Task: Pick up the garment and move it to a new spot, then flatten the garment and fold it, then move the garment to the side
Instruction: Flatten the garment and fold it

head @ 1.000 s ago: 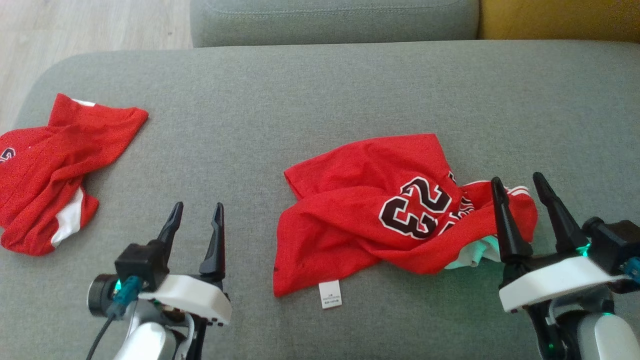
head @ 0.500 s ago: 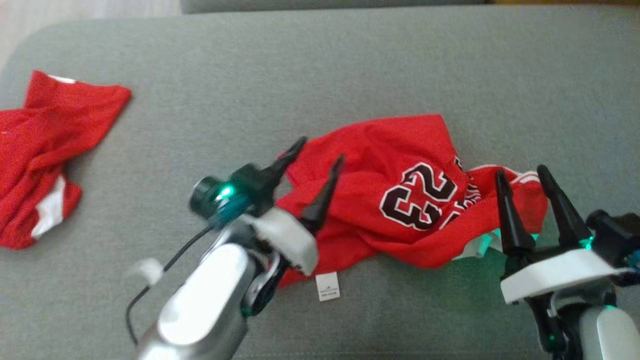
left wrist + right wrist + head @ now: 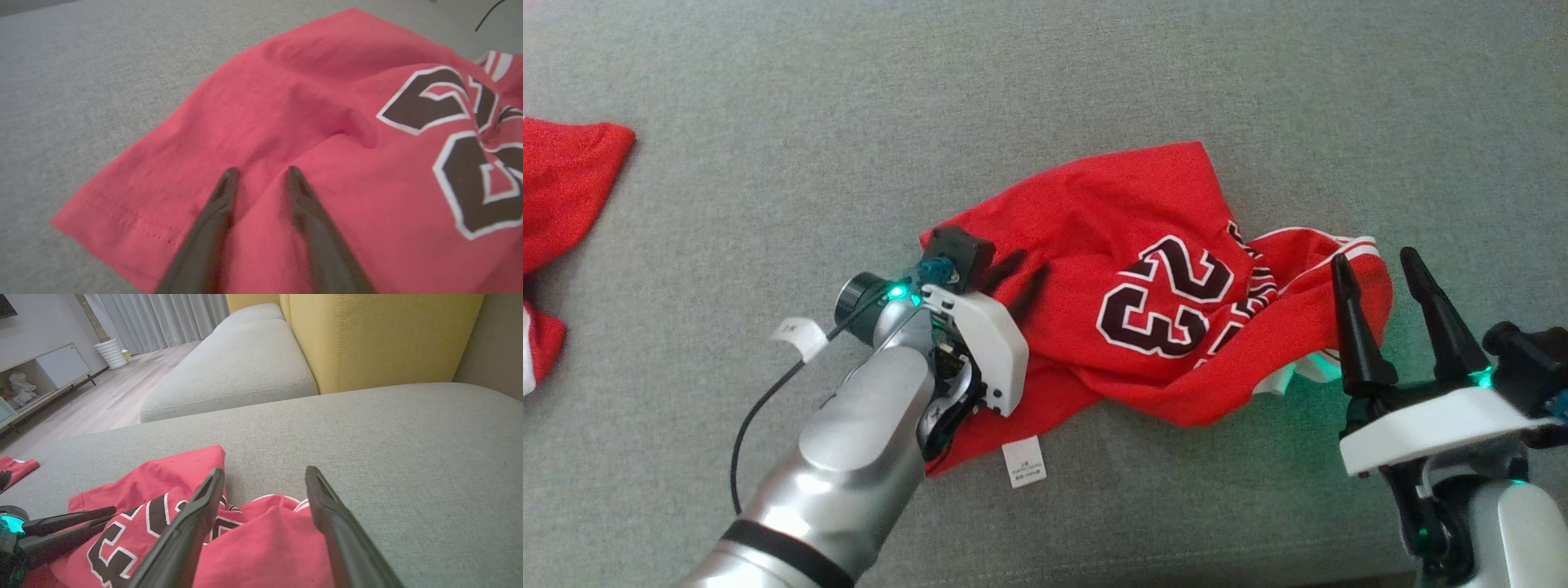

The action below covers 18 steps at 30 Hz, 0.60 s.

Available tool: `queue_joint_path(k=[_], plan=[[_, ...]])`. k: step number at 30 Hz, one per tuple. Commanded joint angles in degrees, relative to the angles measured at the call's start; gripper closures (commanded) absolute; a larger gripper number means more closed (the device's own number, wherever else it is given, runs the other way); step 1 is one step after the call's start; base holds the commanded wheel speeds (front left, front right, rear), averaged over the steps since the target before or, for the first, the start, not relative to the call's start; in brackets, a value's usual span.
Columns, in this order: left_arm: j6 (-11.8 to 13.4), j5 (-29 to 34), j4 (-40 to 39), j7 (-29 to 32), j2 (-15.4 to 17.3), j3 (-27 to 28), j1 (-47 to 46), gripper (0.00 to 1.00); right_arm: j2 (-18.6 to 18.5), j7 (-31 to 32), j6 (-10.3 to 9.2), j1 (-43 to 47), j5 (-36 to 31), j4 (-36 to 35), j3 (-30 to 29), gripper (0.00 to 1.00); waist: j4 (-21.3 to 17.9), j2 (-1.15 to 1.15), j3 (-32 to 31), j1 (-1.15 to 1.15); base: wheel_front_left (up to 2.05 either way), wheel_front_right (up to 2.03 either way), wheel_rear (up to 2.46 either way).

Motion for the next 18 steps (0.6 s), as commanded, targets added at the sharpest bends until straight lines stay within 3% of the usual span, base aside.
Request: queue_joint_path(k=[1,8,18], plan=[[-0.5,-0.7,-0.4,-0.1,0.2,0.6,-1.9,1.0,-0.2,-0.3,0.43,-1.7,0.2,-1.8,0.8,0.0,0.0,0.0,0.1,0.0,0.0,0.0,0.0],[0.0,-3.2,0.7,-4.8,0.1,0.4,-3.8,1.0,-0.2,-0.3,0.43,-1.8,0.9,-1.6,0.1,0.0,0.8,0.0,-0.1,0.0,0.0,0.0,0.0],[3.3,-6.4,3.6,-12.4,2.0,7.9,-9.1,1.0,-0.2,-0.2,0.43,-2.2,2.0,-1.6,-1.3,0.0,0.1,0.0,0.6,0.0,0.0,0.0,0.0]])
